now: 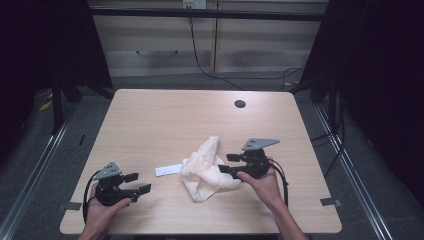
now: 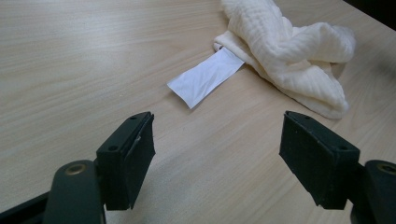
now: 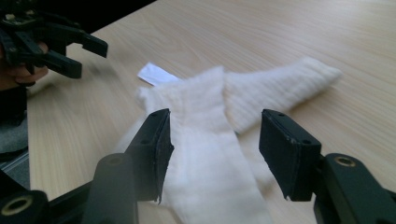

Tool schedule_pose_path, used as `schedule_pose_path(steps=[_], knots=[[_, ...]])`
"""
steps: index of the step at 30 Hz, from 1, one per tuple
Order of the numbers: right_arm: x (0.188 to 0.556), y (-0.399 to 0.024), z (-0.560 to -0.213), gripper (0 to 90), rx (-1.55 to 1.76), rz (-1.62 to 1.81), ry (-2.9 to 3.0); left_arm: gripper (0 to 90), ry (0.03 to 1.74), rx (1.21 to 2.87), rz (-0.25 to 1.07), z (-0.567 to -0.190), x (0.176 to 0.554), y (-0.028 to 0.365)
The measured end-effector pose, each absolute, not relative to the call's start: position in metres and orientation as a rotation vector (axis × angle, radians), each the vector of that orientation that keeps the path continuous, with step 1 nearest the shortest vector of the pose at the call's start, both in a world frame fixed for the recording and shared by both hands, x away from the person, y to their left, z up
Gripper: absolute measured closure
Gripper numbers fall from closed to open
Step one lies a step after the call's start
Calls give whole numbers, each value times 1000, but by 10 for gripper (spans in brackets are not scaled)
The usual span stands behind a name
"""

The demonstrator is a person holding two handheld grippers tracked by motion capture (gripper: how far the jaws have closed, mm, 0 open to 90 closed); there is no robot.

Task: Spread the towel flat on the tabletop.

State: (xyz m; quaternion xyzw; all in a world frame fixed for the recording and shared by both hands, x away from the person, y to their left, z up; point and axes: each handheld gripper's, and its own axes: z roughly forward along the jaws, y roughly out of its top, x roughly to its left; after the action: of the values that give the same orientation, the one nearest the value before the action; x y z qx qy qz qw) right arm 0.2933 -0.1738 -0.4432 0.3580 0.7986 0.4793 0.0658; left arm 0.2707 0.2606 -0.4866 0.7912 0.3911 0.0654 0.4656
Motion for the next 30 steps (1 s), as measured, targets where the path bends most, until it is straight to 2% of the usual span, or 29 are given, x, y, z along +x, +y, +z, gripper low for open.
schedule_pose_path(steps=[4, 8, 18, 22, 29, 30], knots=[[283, -204, -458, 519, 1144, 1408, 2408, 261, 963, 1944, 159, -487, 271, 260], [278, -210, -469, 560, 1158, 1383, 2427, 261, 962, 1950, 160, -487, 271, 259], [283, -209, -490, 551, 1210, 1380, 2452, 261, 961, 1949, 164, -487, 271, 260], [285, -206, -496, 583, 1224, 1372, 2487, 261, 961, 1943, 164, -486, 270, 261], [285, -207, -498, 832, 1218, 1426, 2519, 261, 960, 1946, 166, -486, 270, 260], [285, -207, -497, 844, 1223, 1435, 2512, 261, 962, 1945, 168, -486, 270, 260]])
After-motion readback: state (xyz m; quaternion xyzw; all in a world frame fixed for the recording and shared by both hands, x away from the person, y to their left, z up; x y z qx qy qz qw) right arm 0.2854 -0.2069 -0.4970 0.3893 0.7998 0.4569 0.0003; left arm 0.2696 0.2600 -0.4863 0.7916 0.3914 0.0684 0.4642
